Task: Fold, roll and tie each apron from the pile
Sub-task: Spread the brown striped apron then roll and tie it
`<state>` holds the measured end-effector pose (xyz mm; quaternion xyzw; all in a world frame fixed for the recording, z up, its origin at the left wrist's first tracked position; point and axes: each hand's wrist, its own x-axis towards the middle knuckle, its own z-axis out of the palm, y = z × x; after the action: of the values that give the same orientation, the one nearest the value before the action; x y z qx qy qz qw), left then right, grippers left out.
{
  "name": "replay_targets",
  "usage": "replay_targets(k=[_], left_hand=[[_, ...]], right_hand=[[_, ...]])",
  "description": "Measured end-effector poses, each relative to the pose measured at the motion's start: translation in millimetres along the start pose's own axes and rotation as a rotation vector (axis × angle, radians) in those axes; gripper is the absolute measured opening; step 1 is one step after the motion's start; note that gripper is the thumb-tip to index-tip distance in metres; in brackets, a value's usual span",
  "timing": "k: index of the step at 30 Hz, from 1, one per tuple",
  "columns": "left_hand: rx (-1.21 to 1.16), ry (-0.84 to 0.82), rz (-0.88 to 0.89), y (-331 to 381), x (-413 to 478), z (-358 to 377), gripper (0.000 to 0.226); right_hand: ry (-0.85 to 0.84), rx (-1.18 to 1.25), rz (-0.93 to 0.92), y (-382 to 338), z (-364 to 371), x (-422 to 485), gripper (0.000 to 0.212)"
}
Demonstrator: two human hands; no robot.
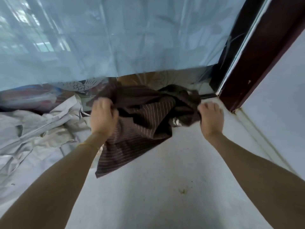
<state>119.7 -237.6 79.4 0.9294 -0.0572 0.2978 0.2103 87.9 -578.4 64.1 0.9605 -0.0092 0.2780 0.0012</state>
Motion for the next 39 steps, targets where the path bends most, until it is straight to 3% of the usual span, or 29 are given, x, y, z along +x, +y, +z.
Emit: replay_targets(k=[1, 3, 5, 6, 7, 8, 11, 14, 16, 19, 21, 23, 25, 27, 31, 34, 37, 39], left_hand=[[0.121, -0.265, 0.070, -5, -15, 2, 0.013], [0.326, -0.980, 0.103, -13, -50, 8, 0.019], [0.366, -1.674, -0.146, -13, -81, 15, 0.027], [0.325, -1.877, -0.309, -11, -93, 18, 0.028], [0.273, -1.946, -0.416, -7, -102, 21, 0.026], [0.223, -1.907, -0.438, -2, -107, 25, 0.024], [0.193, -1.484, -0.206, 11, -111, 48, 0.031], [0.183, -1.158, -0.148, 25, -111, 59, 0.051], [0.213, -1.131, -0.114, 33, -113, 58, 0.071], [0.350, -1.186, 0.032, 42, -124, 61, 0.081], [0.369, -1.138, 0.111, 43, -124, 65, 0.060], [0.221, -1.048, 0.063, 45, -109, 63, 0.031], [-0.029, -0.990, -0.069, 50, -83, 55, 0.016], [-0.204, -0.979, -0.131, 60, -50, 45, 0.017], [-0.313, -0.863, -0.136, 77, 10, 26, 0.022], [-0.208, -0.820, -0.022, 78, 42, 7, 0.015], [0.049, -0.819, 0.098, 75, 63, -8, 0.020], [0.204, -0.755, 0.128, 70, 74, -17, 0.029]], right_hand=[[-0.239, -0.121, -0.036, 7, 4, -21, 0.030], [-0.855, -0.293, 0.043, 18, 21, -65, 0.034], [-1.332, -0.315, 0.241, 18, 29, -97, 0.049], [-1.463, -0.331, 0.266, 13, 30, -104, 0.055], [-1.516, -0.332, 0.231, 6, 27, -105, 0.055], [-1.508, -0.307, 0.183, -1, 22, -102, 0.050], [-1.402, -0.201, 0.094, -23, 17, -81, 0.012], [-1.109, 0.039, 0.116, -38, 28, -67, 0.017], [-0.912, 0.205, 0.059, -46, 37, -66, 0.009], [-0.905, 0.236, -0.067, -58, 48, -74, 0.067], [-0.927, 0.196, -0.122, -65, 52, -77, 0.084], [-0.904, 0.201, -0.145, -70, 54, -76, 0.088], [-0.822, 0.296, -0.129, -75, 52, -64, 0.089], [-0.786, 0.453, -0.129, -81, 47, -40, 0.085], [-0.812, 0.778, -0.013, -87, 26, 20, 0.036], [-0.712, 0.873, 0.091, -80, -2, 55, 0.015], [-0.648, 0.883, 0.038, -73, -23, 73, 0.023], [-0.726, 0.841, -0.026, -70, -35, 78, 0.033]])
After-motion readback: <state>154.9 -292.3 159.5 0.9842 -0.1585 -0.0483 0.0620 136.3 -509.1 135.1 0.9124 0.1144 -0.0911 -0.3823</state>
